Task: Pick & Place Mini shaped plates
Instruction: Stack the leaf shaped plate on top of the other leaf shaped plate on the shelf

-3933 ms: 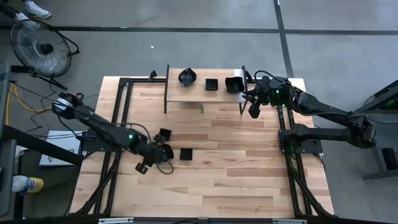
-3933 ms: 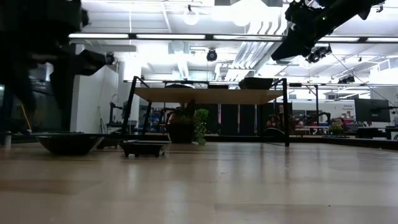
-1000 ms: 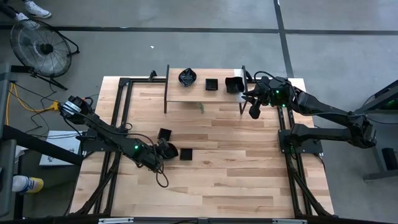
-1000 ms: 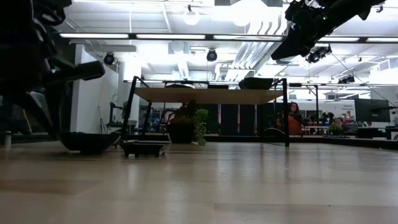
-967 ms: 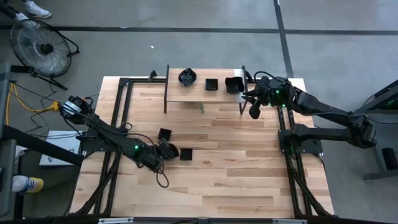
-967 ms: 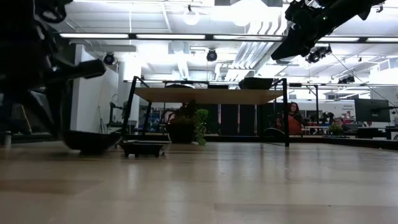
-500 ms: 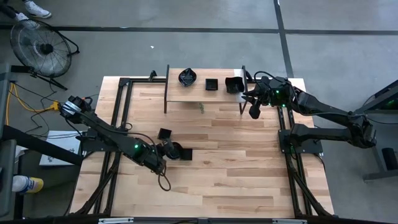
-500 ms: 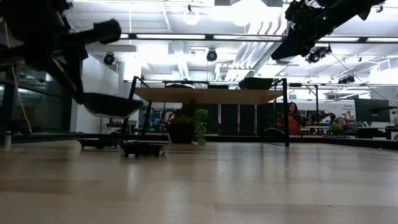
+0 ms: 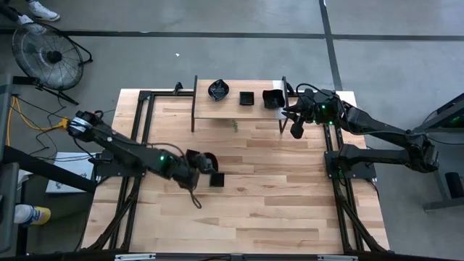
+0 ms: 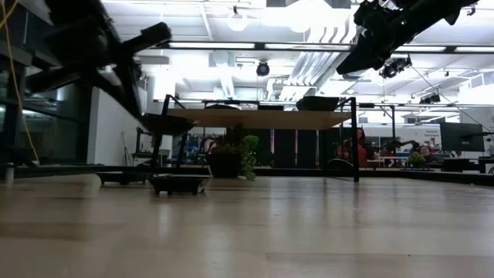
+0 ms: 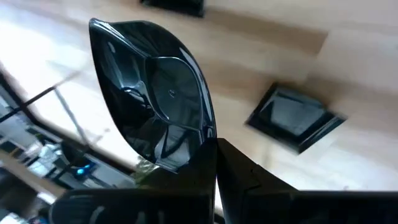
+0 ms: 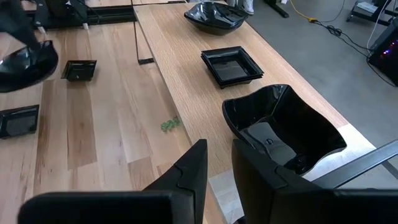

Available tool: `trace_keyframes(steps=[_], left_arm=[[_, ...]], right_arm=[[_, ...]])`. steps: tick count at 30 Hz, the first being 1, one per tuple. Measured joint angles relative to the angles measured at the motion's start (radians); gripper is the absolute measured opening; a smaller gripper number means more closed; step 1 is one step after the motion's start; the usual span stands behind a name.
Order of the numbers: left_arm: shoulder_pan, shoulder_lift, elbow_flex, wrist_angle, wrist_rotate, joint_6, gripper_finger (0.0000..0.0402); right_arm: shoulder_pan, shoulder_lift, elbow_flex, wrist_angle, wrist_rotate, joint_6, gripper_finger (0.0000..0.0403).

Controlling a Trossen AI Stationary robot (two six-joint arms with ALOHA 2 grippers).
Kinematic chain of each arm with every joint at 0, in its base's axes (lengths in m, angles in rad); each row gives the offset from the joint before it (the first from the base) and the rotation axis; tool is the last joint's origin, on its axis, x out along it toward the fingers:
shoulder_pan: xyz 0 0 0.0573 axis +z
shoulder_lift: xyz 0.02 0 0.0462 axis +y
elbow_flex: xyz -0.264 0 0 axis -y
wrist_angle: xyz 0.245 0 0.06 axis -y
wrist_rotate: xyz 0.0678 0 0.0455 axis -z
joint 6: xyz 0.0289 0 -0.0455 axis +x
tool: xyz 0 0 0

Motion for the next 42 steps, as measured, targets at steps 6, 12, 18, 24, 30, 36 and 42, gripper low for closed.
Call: trace_keyframes(steps=[6, 12, 18, 24, 30, 36, 42], left_arm=[[0.111, -0.086, 0.0, 0.075, 0.029, 0.194, 0.0], [0.233, -0.185, 0.0, 0.175, 0.029, 0.384, 0.0], [0.378, -0.238, 0.0, 0.37, 0.01, 0.286, 0.0], [0.526, -0.233, 0.044, 0.478, 0.018, -0.005, 0.0], [0.655, -0.195, 0.189, 0.416, 0.065, -0.338, 0.0], [0.767, -0.116, 0.382, 0.226, 0.17, -0.632, 0.0], [0.864, 0.001, 0.547, 0.046, 0.29, -0.806, 0.0]], right_arm=[[0.0, 0.0, 0.0, 0.0, 0.0, -0.005, 0.0069], [0.0, 0.0, 0.0, 0.0, 0.0, -0.005, 0.0069], [0.0, 0.0, 0.0, 0.0, 0.0, -0.005, 0.0069], [0.0, 0.0, 0.0, 0.0, 0.0, -0.004, 0.0069], [0.0, 0.0, 0.0, 0.0, 0.0, -0.004, 0.0069], [0.0, 0.0, 0.0, 0.0, 0.0, -0.001, 0.0069], [0.0, 0.0, 0.0, 0.0, 0.0, -0.001, 0.0069]])
